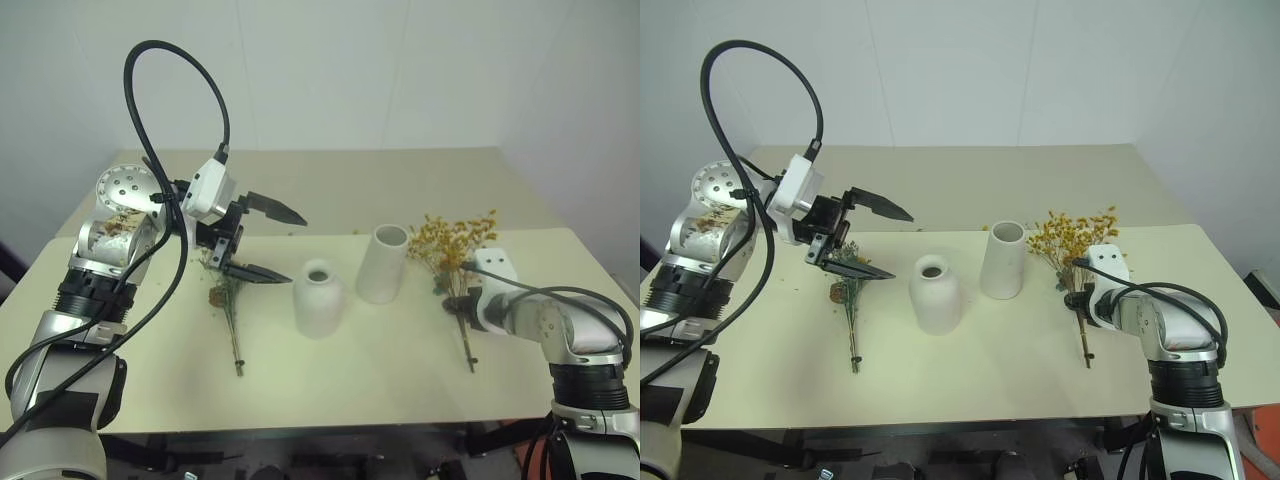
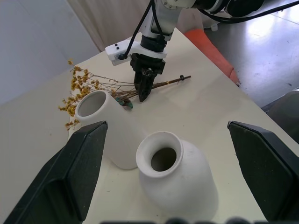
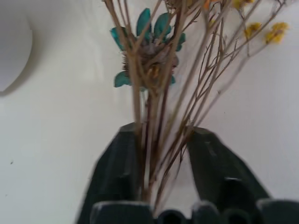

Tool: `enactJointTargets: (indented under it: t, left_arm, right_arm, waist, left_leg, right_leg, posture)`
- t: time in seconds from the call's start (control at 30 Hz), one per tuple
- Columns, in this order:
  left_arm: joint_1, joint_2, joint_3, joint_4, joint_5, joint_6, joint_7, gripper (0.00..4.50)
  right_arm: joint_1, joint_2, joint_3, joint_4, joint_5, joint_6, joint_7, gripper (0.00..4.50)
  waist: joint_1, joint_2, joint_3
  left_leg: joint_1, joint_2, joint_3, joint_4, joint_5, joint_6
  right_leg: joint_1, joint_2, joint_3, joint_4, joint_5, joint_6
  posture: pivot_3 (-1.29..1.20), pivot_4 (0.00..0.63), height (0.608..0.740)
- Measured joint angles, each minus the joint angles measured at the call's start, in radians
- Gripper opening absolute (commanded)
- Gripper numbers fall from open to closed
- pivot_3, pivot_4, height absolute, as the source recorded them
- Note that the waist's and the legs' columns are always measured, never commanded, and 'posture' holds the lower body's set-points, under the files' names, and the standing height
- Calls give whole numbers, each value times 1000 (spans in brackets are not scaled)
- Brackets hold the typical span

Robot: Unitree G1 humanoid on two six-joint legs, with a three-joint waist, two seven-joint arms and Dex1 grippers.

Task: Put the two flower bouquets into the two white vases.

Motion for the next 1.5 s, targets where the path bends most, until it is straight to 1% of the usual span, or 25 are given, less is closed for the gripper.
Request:
enactJointTargets:
  t: [0.03,0.07,0.1,0.27,0.37,0.43,0.6,0.67,0.73,0.8,0.87,1.0,1.13,1.37,1.5]
  left_arm:
    - [3,0,3,-4,0,6,0,4500]
    - [8,0,10,-9,2,10,0,4500]
    - [9,0,16,-11,5,12,0,4500]
    - [27,-2,47,-37,20,28,0,4500]
    - [34,-5,61,-38,27,34,0,4500]
    - [34,-8,75,-39,34,35,2,4500]
    - [49,-11,96,-42,44,41,14,4500]
    - [59,-12,114,-45,44,52,23,4500]
    - [70,-12,121,-50,45,56,32,4500]
    - [79,-14,130,-65,49,65,43,4500]
    - [86,-16,141,-83,52,79,61,4500]
    - [131,-14,169,-126,51,108,95,4500]
    - [177,-5,197,-169,51,144,128,4500]
    - [245,19,237,-259,51,203,180,4500]
    - [269,28,255,-293,41,223,195,4500]
  right_arm:
    - [-3,0,2,5,-5,-1,2,502]
    - [-5,-1,4,6,-11,-1,5,80]
    - [-8,-2,4,7,-14,-1,7,33]
    - [-16,-3,4,6,-24,-1,7,33]
    - [-16,0,-4,0,-36,-1,-14,33]
    - [-8,19,-15,-26,-72,-45,-58,33]
    - [7,68,-69,-145,-184,-299,-189,33]
    - [1,89,-80,-171,-218,-446,-219,33]
    - [-37,118,-86,-173,-228,-561,-232,33]
    - [-93,167,-114,-173,-205,-660,-229,33]
    - [-151,239,-159,-176,-144,-761,-215,33]
    - [-189,358,-192,-154,-52,-929,-182,33]
    - [-192,420,-178,-95,-31,-1042,-148,33]
    - [-165,501,-82,-61,-14,-1146,-73,33]
    - [-144,527,-49,-37,-14,-1173,-63,33]
  waist:
    - [0,0,0]
    - [0,0,0]
    - [-1,0,0]
    - [0,0,0]
    - [0,0,0]
    - [0,0,0]
    - [-2,1,0]
    - [-3,1,0]
    - [-6,1,0]
    - [-7,1,0]
    - [-5,1,0]
    - [-4,1,0]
    - [-3,2,1]
    - [-8,3,2]
    - [-8,3,2]
  left_leg:
    - [0,0,0,0,0,0]
    - [0,0,0,0,0,0]
    - [0,0,0,0,0,0]
    - [0,0,0,0,0,0]
    - [0,0,0,0,0,0]
    - [0,0,0,0,0,0]
    - [0,0,0,0,0,0]
    - [1,0,0,0,0,0]
    - [1,0,1,0,0,0]
    - [2,0,0,-1,0,0]
    - [2,1,0,-1,0,0]
    - [2,1,0,-1,0,0]
    - [3,0,0,-1,0,0]
    - [4,1,0,-2,0,0]
    - [4,1,0,-2,0,0]
  right_leg:
    - [0,0,0,0,0,0]
    - [0,0,0,0,0,0]
    - [0,0,0,0,0,0]
    - [0,0,0,0,0,0]
    - [0,0,0,0,0,0]
    - [0,0,0,0,0,0]
    - [0,0,0,1,0,0]
    - [0,0,0,0,0,0]
    - [0,0,1,1,0,0]
    - [0,1,1,1,0,0]
    - [0,1,1,1,0,0]
    - [0,1,1,1,0,0]
    - [0,0,1,2,0,0]
    - [0,1,1,3,0,-1]
    - [0,1,1,2,0,-1]
  posture:
    - [0,150,740]
    - [0,150,740]
    - [0,150,740]
    - [0,150,740]
    - [0,150,740]
    - [0,150,740]
    - [0,150,740]
    - [0,150,740]
    - [0,150,740]
    - [0,150,740]
    - [0,150,740]
    - [0,150,740]
    - [0,150,740]
    - [0,150,740]
    - [0,150,740]
